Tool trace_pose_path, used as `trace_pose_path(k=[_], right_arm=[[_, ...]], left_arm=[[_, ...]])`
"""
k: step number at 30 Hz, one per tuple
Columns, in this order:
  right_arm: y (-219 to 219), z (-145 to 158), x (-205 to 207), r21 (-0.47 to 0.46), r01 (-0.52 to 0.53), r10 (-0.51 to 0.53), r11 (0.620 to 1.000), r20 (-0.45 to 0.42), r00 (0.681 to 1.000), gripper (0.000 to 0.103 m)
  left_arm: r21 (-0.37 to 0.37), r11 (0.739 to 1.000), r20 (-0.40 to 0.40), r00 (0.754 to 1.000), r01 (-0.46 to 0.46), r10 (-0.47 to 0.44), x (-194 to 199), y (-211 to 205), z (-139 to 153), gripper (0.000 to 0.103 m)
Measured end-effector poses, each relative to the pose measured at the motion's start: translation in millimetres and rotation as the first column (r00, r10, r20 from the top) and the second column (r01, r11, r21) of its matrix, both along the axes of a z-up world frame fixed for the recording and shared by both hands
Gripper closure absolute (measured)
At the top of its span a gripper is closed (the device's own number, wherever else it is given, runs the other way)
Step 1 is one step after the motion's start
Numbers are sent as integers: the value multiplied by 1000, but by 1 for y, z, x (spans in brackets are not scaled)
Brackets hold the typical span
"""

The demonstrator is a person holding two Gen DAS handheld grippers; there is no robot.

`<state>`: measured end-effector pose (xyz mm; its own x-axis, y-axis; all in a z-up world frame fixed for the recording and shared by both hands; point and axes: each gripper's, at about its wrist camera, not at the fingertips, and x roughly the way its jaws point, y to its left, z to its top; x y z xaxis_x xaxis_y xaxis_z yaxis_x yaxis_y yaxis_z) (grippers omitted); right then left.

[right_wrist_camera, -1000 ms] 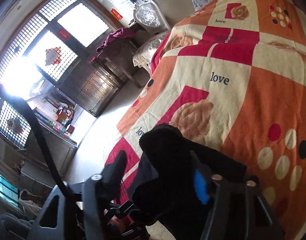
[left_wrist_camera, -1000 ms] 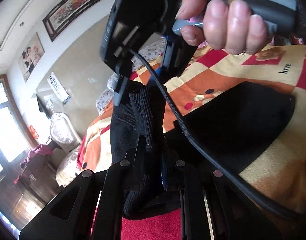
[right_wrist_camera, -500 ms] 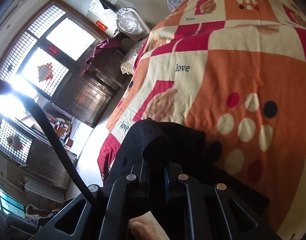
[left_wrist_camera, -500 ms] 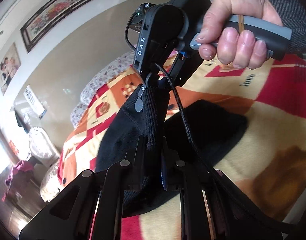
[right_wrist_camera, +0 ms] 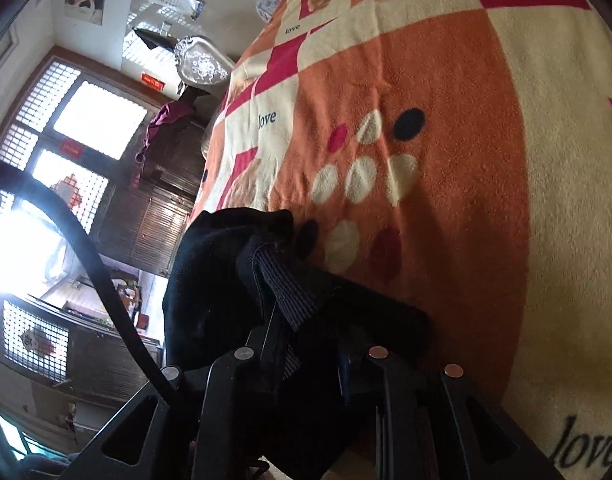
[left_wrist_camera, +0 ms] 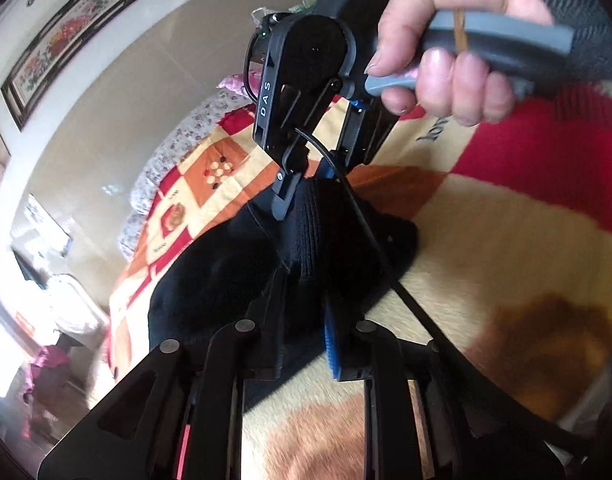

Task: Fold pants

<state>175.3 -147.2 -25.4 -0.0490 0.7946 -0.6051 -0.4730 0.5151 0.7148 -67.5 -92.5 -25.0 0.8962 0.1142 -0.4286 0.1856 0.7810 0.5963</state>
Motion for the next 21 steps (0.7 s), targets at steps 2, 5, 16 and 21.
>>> trace_pose_path(k=[2, 5, 16, 21], right_arm=[[-7, 5, -2, 5, 15, -15, 1000, 14, 1000, 79], [-26, 18, -6, -40, 101, -97, 994, 79, 992, 75], [16, 114, -86, 8, -89, 74, 996, 478, 875, 64], [94, 118, -86, -26, -168, 158, 985, 502, 850, 64]], left_arm=[[-97, 994, -43, 997, 55, -59, -14, 8, 11, 55], [-172, 982, -18, 997, 74, -78, -38, 20, 27, 51], [-641, 696, -130, 939, -325, 319, -12, 164, 57, 51], [-646, 651, -258, 917, -399, 305, -2, 155, 33, 51]])
